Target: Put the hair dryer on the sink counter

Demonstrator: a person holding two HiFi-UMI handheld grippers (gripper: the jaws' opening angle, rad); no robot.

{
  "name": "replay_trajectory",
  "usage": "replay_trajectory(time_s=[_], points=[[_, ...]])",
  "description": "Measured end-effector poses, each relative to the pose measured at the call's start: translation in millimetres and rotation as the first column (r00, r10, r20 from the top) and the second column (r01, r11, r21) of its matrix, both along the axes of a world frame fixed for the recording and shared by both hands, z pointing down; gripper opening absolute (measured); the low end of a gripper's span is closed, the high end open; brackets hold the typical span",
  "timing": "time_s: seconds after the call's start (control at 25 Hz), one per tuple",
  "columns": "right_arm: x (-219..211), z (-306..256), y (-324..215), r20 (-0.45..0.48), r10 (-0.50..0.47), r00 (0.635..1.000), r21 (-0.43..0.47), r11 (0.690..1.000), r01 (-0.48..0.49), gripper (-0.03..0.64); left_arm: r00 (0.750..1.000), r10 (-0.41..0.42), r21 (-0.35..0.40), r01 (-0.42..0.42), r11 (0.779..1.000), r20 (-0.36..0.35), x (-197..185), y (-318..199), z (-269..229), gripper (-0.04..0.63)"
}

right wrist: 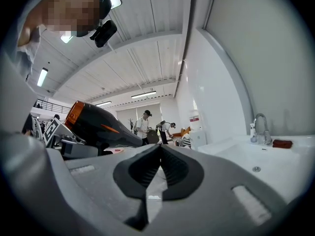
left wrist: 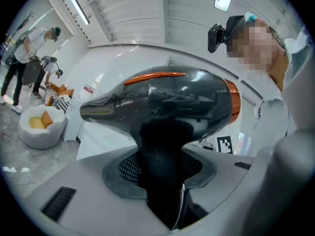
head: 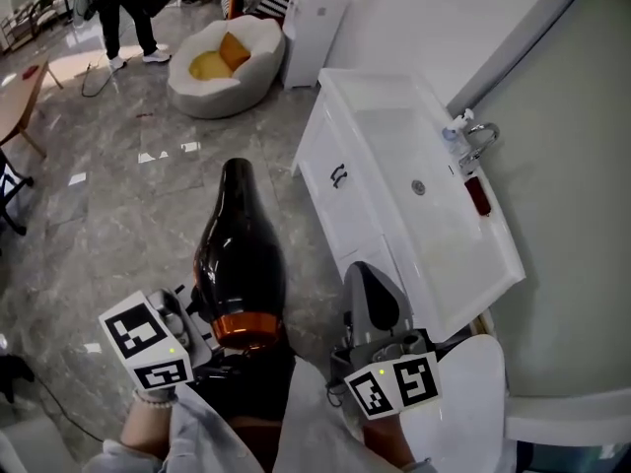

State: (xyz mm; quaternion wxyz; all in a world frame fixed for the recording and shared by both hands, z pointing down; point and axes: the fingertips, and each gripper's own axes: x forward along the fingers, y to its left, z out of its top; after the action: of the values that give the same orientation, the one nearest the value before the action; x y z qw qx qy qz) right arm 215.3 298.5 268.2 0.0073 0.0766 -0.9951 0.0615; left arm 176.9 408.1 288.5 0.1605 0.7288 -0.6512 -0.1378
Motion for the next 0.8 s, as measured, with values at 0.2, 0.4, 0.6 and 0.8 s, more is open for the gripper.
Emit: replay_trajectory(time_s=[0.2, 0.4, 0.6, 0.8], points=[[-45, -3, -31, -0.011, -0.035, 0.999, -0.020, 0.999, 0.035, -0.003, 1.000, -0.020, -0.028, 0.020, 0.999, -0.004, -35, -29, -8, 0.166], [-75, 9, -56, -0.007, -0.050, 0.999, -0.012, 0.999, 0.050, -0.003, 1.000, -0.028, -0.025, 0.028, 0.999, -0.006, -61, -55, 8, 0.166], [-116, 7, -95, -0.010, -0.047, 0.999, -0.014, 0.999, 0.047, -0.003, 1.000, -0.022, -0.023, 0.022, 0.999, -0.011, -100, -93, 5, 0.166], [-158, 2, -147, -0.005, -0.041, 0.999, -0.017, 0.999, 0.041, -0.003, 1.000, -0.004, -0.024, 0.004, 1.000, -0.013, -139, -145, 0, 0.166]])
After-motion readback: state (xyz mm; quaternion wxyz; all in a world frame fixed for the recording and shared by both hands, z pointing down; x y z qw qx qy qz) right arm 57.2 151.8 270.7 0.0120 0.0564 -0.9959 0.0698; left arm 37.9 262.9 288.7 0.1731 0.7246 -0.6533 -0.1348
